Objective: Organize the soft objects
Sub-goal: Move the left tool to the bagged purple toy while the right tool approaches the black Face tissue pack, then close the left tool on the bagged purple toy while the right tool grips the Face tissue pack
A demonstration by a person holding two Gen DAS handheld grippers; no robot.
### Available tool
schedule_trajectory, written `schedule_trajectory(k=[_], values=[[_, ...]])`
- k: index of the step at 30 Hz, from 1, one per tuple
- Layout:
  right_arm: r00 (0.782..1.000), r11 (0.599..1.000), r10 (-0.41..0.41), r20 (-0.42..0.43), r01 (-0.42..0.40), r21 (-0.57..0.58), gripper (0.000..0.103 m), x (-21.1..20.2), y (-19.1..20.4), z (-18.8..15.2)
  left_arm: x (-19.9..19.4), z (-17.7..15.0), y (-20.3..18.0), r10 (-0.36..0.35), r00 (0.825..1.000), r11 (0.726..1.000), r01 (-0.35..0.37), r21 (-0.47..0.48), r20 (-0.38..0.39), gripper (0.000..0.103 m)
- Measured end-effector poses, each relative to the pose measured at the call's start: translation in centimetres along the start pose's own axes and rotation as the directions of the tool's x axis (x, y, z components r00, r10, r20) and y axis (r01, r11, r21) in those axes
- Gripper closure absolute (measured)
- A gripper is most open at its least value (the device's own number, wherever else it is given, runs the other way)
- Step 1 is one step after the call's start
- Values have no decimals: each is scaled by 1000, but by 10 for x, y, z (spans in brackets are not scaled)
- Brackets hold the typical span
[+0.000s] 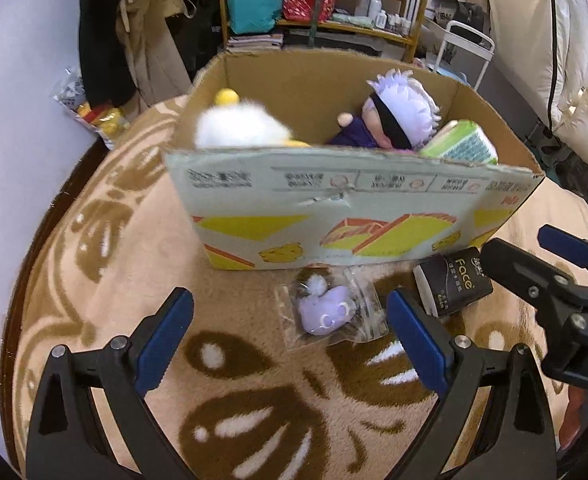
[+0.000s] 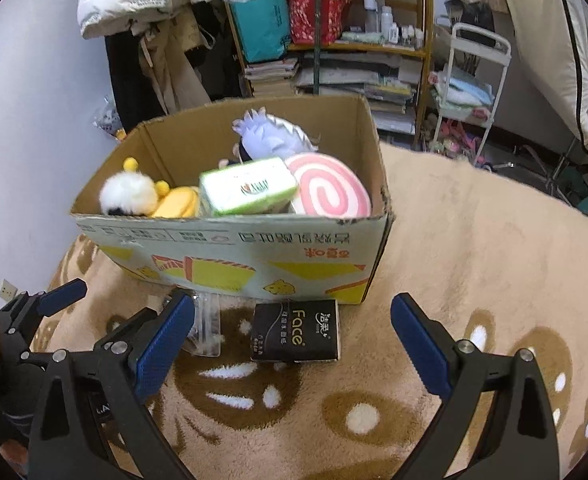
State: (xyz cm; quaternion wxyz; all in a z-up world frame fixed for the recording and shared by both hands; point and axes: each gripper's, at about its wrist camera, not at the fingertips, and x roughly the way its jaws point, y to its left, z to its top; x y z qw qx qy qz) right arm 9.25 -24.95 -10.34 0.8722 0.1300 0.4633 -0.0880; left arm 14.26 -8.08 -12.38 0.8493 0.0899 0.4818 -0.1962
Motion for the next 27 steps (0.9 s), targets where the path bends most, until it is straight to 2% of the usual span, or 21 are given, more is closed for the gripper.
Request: schedule_trajectory(k=[2,12,18,23,27], values=[[1000,1000,-4,-18,4,12,0,6,-2,0,7,-1,-2,-17,1000,1000,17,13,-18,7],[995,995,27,-92,-18,97,0,37,-16,-4,41,-4,-14,-6,997,998,11,55,-78,7],[990,997,42,-132,-34,68,0,52,-15,-9,56,-7,-19,-12,993,998,19,61,-116,7],[986,998,45,-161,-37,51,0,61,-12,-12,66,-8,-25,26,993,996,-16,89,-111,7],[984,999,44,-174,-40,28,9,64,-6,-13,70,-5,-29,33,993,995,-23,93,-110,7]])
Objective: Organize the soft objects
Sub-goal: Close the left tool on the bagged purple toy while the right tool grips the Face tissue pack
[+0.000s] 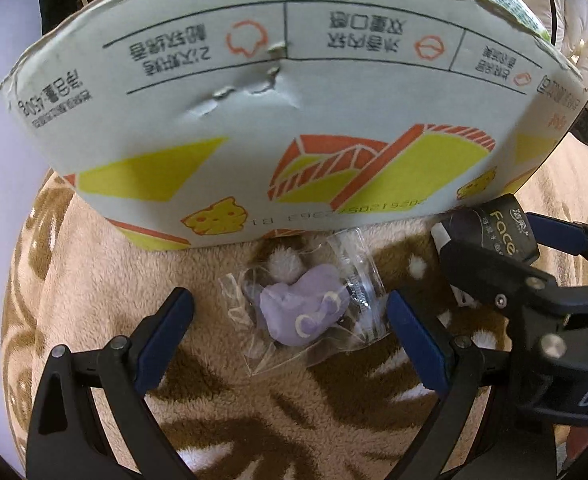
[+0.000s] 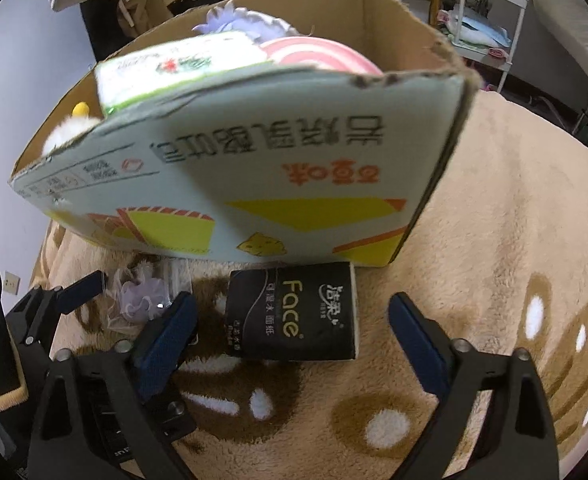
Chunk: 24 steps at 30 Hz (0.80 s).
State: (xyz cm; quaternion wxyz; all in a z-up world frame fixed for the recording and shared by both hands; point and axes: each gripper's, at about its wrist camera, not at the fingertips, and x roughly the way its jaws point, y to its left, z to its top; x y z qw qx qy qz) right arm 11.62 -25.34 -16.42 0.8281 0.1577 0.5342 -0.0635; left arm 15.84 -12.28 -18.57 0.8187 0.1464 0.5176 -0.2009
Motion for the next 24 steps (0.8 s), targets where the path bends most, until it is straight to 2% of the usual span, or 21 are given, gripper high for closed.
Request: schedule_trajectory(k=[2,6,15,24], values=[[1000,1000,5,-7,-5,7,10,1,0,0,3,-1,-3,3,1000,1000,-3,4,1,7],[1000,1000,-8,-25,8,23,22,3,-2,-1,4,-5,-10,1,1000,1000,-1,16,-3,7],[999,999,-11,-34,12,39,32,-1,-16,1,7,-9,-12,7,1000,1000,-7,-9,-7,7],[999,999,-16,-34,17,35,33,-4,-21,0,6,-16,-14,18,1000,1000,-18,-7,-12,16]])
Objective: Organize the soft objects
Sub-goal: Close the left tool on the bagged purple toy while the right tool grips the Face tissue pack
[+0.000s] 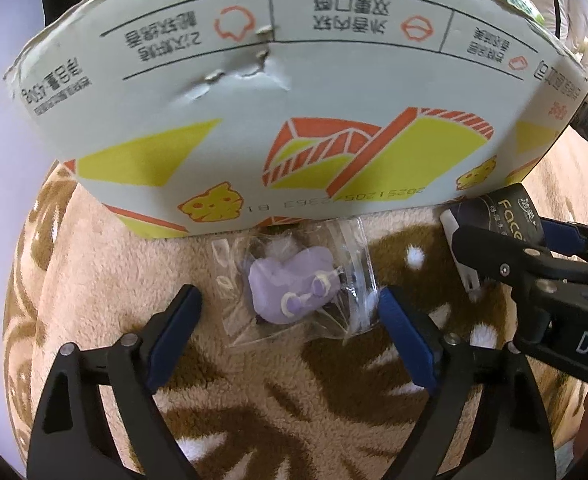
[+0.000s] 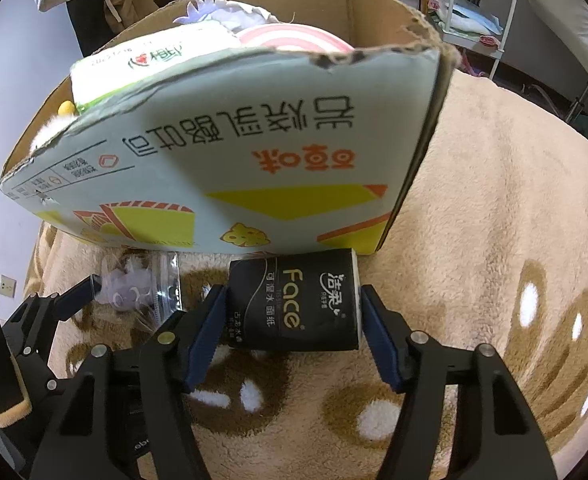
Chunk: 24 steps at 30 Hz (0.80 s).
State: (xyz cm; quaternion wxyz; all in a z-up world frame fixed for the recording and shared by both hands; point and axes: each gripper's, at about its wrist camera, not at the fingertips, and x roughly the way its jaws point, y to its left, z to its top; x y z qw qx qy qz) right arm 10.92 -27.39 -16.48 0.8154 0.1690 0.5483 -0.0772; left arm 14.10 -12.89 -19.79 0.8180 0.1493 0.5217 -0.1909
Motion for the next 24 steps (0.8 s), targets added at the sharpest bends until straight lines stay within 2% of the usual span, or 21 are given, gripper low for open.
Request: schedule_trajectory(k=[5,12,18,24], values=[[1000,1000,-1,1,1,1,33,1,0,0,-9,-1,1,7,1000,1000,-7,-20,11,26],[1000,1000,5,1,-5,8,33,1,-1,-1,-15,-2,2,11,1000,1000,-11,-26,18,31],[1000,1000,6,-1,-6,11,33,2,-2,-1,-20,4,9,-22,1000,997,23,-70,22,40],[1000,1000,4,-2,-4,9,33,2,-2,0,-23,4,16,-50,998,995,53,-80,35,42]])
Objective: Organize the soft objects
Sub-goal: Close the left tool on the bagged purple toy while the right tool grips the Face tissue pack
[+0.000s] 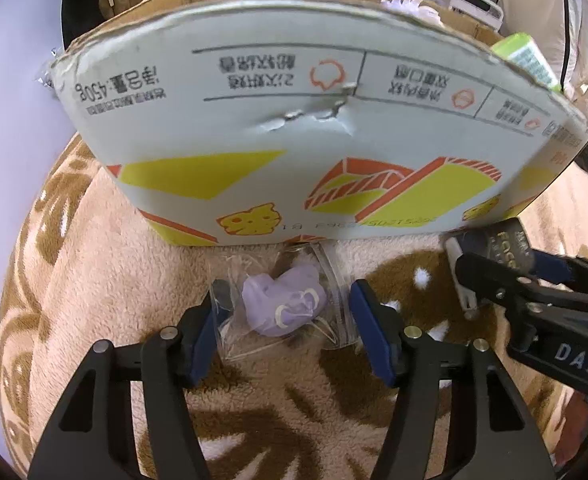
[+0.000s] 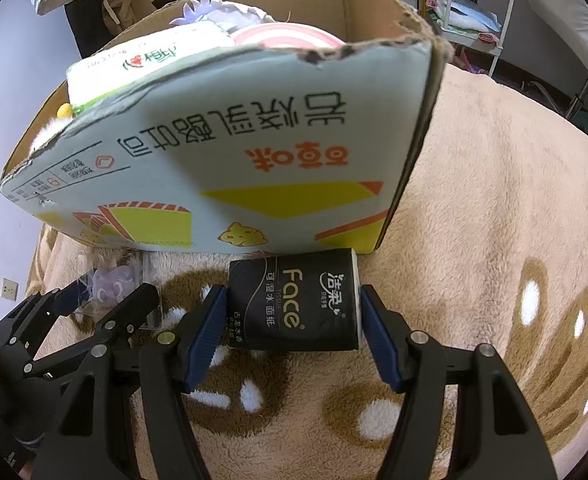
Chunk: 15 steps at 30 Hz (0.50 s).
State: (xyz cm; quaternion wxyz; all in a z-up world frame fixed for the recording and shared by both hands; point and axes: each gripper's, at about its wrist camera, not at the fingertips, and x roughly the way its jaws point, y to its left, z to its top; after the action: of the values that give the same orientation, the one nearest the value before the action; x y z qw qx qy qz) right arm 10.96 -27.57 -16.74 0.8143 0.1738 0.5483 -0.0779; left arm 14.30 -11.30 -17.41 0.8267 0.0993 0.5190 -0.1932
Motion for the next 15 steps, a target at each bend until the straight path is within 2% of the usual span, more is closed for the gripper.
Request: schedule_trajectory(k=[4,6,15], values=[[1000,1000,-4,-3,4,-9,33,0,2,0,-5,0,11,-37,999,999,37,-23,15,44],[1000,1000,-7,-5,7,-13,33,1,5,-1,-7,0,16,-38,999,999,39,-29,16,53],[1000,1000,-11,-8,11,-15,34,2,8,-2,-23,4,34,-65,997,996,67,-51,50,72]])
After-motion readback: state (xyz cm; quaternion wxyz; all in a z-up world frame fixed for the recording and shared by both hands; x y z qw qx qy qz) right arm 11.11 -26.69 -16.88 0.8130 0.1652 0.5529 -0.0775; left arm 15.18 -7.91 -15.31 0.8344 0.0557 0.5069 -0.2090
